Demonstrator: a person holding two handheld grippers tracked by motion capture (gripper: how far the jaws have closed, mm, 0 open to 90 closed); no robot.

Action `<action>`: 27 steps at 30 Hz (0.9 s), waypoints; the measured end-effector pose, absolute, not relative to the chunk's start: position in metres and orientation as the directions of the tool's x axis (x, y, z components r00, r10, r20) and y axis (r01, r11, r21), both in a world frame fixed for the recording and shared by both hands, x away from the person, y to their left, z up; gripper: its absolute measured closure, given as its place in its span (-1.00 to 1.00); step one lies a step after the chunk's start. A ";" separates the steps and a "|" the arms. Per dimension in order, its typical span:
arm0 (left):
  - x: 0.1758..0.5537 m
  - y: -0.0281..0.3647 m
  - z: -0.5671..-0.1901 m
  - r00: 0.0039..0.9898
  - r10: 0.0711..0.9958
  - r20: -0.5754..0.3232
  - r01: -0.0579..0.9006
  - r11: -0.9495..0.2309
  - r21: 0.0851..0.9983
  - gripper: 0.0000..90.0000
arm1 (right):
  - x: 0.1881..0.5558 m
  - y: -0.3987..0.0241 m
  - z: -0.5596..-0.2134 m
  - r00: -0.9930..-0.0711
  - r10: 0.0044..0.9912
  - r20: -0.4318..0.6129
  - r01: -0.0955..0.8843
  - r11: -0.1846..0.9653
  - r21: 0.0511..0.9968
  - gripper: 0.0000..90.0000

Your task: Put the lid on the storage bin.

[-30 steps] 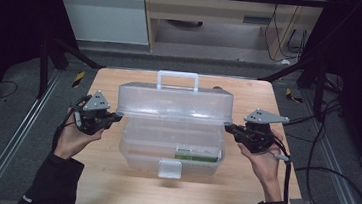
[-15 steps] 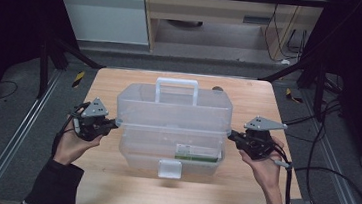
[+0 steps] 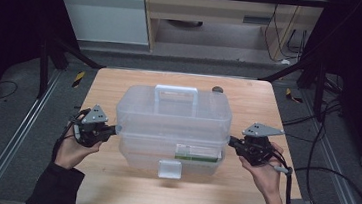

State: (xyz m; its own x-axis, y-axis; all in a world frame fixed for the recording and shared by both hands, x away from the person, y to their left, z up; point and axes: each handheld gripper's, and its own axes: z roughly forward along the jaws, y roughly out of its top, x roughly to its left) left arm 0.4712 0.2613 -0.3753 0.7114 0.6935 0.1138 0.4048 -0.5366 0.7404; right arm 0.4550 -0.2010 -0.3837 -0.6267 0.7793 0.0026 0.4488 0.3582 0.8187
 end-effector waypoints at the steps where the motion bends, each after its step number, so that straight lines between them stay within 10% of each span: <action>1: 0.471 0.261 -0.377 0.709 0.695 0.117 0.407 -0.539 0.737 0.99 | 0.455 -0.202 -0.385 -0.624 0.782 0.004 0.453 0.357 0.817 1.00; 18: 0.490 0.278 -0.408 0.635 0.767 0.097 0.519 -0.516 0.681 0.98 | 0.461 -0.211 -0.410 -0.571 0.820 -0.031 0.520 0.391 0.760 0.98; 27: 0.499 0.303 -0.424 0.486 0.871 0.074 0.590 -0.389 0.707 0.58 | 0.467 -0.239 -0.426 -0.455 0.888 -0.063 0.552 0.337 0.762 0.34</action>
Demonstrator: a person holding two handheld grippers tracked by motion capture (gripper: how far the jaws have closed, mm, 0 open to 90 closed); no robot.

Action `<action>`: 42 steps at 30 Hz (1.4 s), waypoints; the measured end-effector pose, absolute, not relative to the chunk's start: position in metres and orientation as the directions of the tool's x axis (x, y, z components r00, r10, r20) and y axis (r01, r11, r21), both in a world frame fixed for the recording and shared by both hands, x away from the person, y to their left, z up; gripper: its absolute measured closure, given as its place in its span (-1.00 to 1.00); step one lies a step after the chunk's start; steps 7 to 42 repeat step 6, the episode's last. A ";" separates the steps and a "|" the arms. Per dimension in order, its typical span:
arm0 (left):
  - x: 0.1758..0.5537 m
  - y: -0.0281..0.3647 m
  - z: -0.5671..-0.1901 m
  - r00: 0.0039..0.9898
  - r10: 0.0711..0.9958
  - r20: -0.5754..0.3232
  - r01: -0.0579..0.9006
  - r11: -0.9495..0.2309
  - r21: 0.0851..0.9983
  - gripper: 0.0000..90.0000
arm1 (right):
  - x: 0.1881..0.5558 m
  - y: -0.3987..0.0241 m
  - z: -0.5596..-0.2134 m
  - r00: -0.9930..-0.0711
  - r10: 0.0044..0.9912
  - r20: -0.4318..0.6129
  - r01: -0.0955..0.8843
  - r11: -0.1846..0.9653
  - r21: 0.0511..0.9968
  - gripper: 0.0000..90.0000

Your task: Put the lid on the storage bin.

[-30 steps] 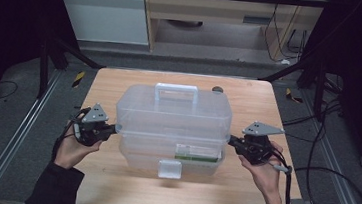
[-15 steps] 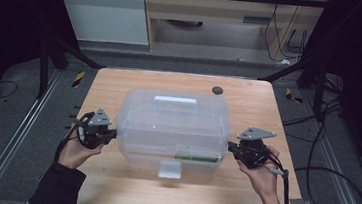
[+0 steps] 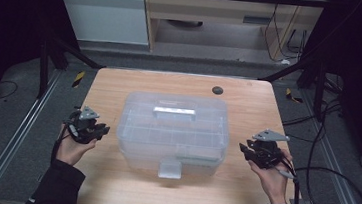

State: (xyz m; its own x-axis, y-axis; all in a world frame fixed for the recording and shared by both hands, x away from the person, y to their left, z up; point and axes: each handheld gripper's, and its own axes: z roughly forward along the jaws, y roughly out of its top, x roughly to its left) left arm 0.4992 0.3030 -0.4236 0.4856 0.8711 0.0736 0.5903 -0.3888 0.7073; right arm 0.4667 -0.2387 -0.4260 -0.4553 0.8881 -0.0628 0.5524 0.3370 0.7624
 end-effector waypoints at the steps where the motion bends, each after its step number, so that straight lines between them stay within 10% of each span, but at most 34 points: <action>1: 0.500 0.306 -0.425 0.471 0.880 0.059 0.599 -0.368 0.711 0.50 | 0.468 -0.243 -0.428 -0.434 0.899 -0.063 0.562 0.325 0.760 0.21; 6: 0.502 0.317 -0.428 0.426 0.902 0.073 0.597 -0.341 0.726 0.19 | 0.471 -0.259 -0.436 -0.376 0.925 -0.048 0.588 0.278 0.760 -0.11; 42: 0.502 0.317 -0.428 0.426 0.902 0.073 0.597 -0.341 0.726 0.19 | 0.471 -0.259 -0.436 -0.376 0.925 -0.048 0.588 0.278 0.760 -0.11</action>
